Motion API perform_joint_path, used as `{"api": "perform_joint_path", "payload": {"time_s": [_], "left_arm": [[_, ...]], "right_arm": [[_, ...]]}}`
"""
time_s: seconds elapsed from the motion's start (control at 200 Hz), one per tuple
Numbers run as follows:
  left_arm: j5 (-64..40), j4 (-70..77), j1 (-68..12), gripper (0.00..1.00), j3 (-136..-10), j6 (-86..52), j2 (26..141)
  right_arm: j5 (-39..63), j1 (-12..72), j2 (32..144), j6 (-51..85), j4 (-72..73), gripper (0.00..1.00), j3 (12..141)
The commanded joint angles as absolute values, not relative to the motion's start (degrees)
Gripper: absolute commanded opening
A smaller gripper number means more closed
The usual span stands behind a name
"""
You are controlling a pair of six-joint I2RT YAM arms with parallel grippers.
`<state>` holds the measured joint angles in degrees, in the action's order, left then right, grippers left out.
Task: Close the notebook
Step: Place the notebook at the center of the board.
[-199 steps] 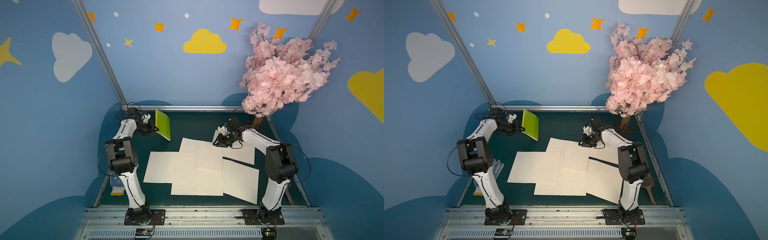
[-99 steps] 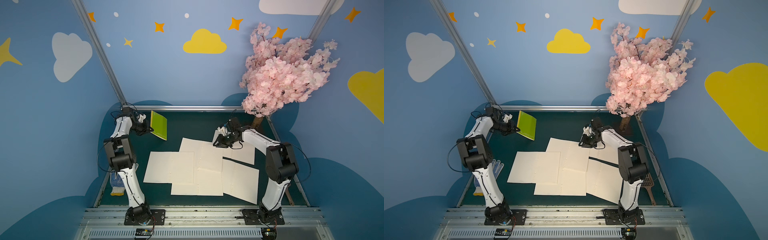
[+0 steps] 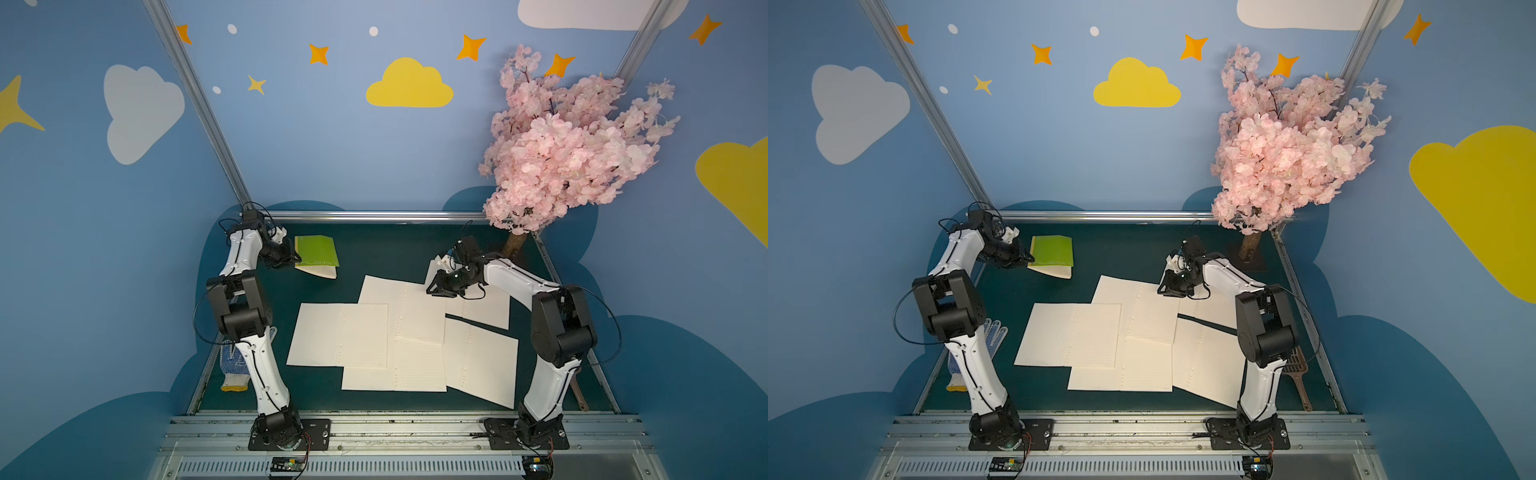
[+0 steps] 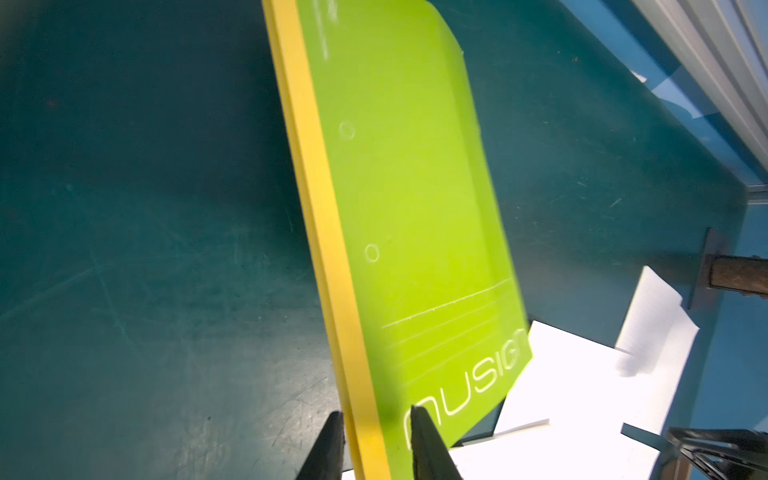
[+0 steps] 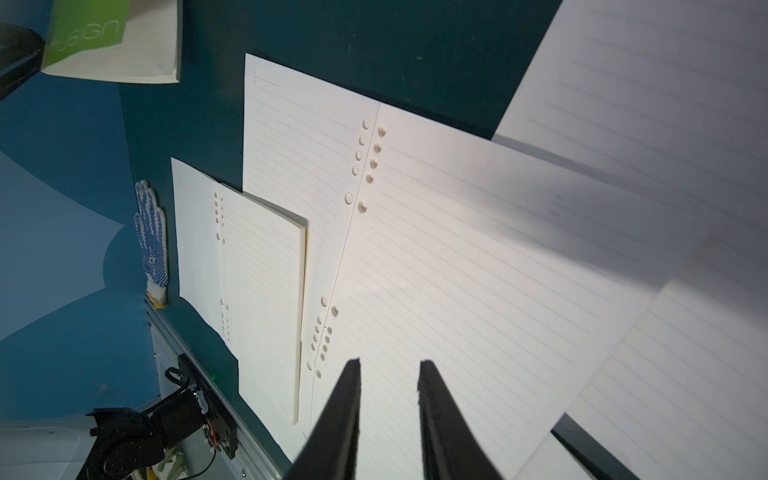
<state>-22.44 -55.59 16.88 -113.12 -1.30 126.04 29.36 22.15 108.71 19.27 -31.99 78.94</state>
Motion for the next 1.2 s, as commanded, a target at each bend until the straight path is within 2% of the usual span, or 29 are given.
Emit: {"api": "perform_joint_path", "payload": {"time_s": [0.0, 0.41, 1.061, 1.196], "left_arm": [[-20.0, -56.8, 17.1, 0.32, -114.8, -0.7, 127.0], [-21.3, -55.5, 16.3, 0.39, -110.5, -3.3, 123.6], [-27.7, -41.9, 3.8, 0.48, -90.5, -14.4, 111.1], [-25.8, -39.5, 0.8, 0.49, -86.1, -15.7, 109.0]], "right_arm": [[29.1, 22.1, 106.0, 19.2, -32.5, 0.27, 78.3], [29.1, 22.3, 106.3, 19.5, -32.2, 0.27, 78.5], [26.2, 22.4, 105.7, 21.9, -31.5, 0.27, 75.2], [25.7, 22.2, 105.6, 22.3, -31.7, 0.28, 74.6]]}}
